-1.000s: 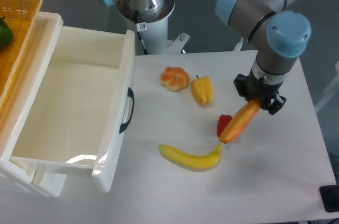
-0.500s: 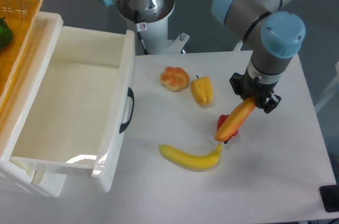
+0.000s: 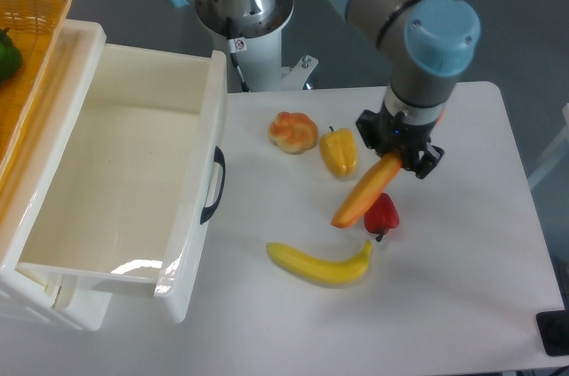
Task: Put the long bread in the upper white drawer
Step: 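Lift the long orange bread with the gripper off the table, then carry the held bread over the open white drawer and lower it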
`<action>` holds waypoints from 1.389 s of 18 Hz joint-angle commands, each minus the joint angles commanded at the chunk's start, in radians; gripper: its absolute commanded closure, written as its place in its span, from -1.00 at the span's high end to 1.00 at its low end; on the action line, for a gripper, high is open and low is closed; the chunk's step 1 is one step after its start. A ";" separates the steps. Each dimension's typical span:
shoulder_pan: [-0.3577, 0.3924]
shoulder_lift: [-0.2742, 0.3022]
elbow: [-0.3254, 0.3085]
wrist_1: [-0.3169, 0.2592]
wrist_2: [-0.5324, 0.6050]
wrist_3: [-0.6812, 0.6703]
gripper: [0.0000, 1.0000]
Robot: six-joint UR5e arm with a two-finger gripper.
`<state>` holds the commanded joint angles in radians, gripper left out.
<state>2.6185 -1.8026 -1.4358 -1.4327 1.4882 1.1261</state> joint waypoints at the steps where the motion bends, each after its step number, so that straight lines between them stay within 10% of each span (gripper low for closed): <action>1: 0.000 0.018 0.000 -0.002 -0.018 -0.012 -1.00; 15: -0.251 0.195 -0.020 -0.029 -0.059 -0.420 -1.00; 25: -0.411 0.129 -0.028 0.006 -0.092 -0.658 -0.98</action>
<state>2.2076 -1.6735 -1.4634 -1.4266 1.3959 0.4680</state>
